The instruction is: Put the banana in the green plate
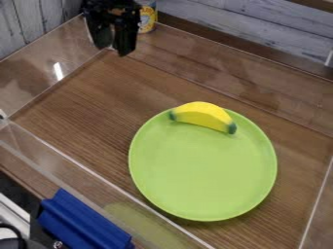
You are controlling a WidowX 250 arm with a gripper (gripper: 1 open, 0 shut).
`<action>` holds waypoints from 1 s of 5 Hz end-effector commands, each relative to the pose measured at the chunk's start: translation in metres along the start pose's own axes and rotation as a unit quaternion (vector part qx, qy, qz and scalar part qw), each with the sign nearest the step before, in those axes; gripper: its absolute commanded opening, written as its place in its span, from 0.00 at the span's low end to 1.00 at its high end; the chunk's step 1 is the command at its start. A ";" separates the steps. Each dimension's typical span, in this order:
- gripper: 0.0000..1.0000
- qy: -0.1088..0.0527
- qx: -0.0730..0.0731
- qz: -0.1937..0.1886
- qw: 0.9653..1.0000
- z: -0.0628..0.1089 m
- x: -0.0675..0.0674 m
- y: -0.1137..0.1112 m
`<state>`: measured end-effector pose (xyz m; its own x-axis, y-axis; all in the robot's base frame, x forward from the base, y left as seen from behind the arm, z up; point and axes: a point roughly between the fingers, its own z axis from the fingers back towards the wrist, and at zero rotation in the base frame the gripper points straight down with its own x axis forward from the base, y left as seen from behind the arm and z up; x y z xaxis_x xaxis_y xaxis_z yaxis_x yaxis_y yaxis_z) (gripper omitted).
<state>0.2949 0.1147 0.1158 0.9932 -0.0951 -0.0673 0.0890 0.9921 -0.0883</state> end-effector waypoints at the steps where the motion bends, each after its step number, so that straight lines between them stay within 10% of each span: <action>1: 0.00 -0.014 0.012 -0.056 0.998 0.014 -0.003 -0.029; 2: 1.00 0.000 0.014 -0.139 0.990 0.009 0.004 -0.049; 3: 1.00 0.008 0.010 -0.189 0.982 0.005 0.008 -0.066; 5: 1.00 0.027 0.015 -0.311 0.950 -0.009 0.019 -0.083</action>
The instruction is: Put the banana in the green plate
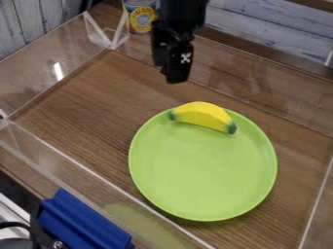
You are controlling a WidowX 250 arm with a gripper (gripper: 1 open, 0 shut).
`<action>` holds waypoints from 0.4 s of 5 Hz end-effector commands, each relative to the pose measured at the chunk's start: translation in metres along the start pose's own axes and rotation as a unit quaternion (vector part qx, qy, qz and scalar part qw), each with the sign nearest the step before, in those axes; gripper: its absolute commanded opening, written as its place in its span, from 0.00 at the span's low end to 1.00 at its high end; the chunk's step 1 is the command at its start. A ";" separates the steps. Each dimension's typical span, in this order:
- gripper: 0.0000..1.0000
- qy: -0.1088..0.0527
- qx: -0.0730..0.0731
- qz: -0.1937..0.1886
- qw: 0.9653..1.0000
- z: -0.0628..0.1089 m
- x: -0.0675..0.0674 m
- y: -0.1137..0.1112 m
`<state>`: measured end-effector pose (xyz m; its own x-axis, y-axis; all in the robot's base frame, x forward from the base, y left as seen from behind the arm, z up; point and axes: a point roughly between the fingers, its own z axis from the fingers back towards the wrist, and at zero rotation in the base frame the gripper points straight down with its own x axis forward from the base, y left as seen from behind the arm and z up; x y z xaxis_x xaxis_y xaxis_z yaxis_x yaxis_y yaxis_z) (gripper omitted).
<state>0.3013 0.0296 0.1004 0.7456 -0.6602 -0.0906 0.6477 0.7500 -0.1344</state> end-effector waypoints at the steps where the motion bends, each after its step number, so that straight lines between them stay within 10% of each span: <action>1: 1.00 -0.008 0.023 -0.046 0.999 0.004 0.010 0.000; 2: 1.00 -0.002 0.025 -0.074 0.997 -0.008 0.018 -0.001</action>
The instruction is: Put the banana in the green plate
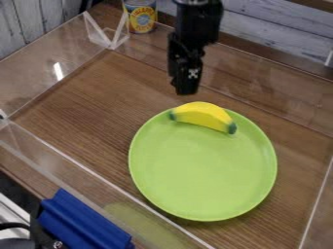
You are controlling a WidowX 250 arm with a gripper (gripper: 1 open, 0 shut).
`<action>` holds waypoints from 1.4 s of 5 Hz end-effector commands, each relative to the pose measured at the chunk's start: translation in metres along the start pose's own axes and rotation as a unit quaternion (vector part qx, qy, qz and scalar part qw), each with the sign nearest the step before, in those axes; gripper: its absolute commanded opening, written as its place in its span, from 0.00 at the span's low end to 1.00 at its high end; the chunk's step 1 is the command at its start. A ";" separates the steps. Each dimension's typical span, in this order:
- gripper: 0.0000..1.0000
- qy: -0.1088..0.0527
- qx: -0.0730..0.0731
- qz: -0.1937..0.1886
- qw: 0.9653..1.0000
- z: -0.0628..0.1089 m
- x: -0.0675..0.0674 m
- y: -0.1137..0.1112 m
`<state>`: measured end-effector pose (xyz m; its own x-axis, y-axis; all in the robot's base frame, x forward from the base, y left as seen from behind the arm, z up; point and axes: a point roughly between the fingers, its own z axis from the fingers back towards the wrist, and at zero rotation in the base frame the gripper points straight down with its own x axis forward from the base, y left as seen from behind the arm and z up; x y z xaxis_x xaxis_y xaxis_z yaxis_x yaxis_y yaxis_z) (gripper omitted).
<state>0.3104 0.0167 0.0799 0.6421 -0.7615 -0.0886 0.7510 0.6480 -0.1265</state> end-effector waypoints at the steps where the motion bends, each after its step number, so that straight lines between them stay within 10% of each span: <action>1: 1.00 -0.006 0.017 -0.015 1.000 -0.001 0.007 0.000; 5: 1.00 -0.001 0.014 -0.034 0.999 -0.046 0.029 -0.001; 6: 0.00 -0.003 0.012 -0.035 0.999 -0.050 0.030 0.000; 7: 0.00 -0.005 0.012 -0.033 0.999 -0.049 0.029 -0.002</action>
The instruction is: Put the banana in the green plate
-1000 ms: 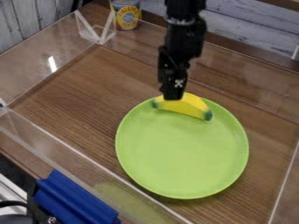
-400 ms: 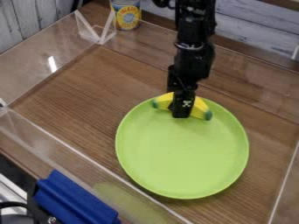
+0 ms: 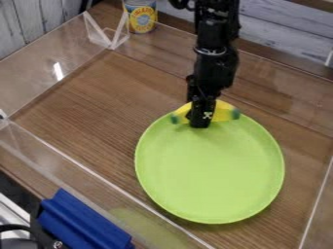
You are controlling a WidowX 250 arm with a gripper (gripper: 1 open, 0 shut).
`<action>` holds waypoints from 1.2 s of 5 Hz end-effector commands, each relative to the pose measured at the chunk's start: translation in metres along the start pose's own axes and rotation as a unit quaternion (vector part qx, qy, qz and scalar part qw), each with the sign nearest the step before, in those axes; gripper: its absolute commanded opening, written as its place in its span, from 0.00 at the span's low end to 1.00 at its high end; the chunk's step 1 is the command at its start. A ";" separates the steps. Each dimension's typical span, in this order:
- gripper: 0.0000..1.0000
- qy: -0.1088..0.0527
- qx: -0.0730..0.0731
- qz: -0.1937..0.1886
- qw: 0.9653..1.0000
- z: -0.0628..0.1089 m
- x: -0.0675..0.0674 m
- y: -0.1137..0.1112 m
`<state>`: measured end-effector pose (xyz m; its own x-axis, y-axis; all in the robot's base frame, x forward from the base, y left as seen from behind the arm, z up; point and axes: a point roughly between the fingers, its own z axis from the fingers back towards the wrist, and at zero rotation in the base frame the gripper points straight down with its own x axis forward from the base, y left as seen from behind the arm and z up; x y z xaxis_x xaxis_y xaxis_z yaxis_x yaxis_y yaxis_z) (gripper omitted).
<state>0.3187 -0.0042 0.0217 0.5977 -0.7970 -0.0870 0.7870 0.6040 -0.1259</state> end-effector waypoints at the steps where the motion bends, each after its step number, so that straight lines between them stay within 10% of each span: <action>1: 0.00 -0.008 0.010 -0.005 1.000 0.007 0.002 0.001; 6: 0.00 -0.006 0.012 -0.003 1.000 0.008 0.001 0.008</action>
<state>0.3255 -0.0011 0.0210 0.5925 -0.8012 -0.0842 0.7915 0.5984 -0.1240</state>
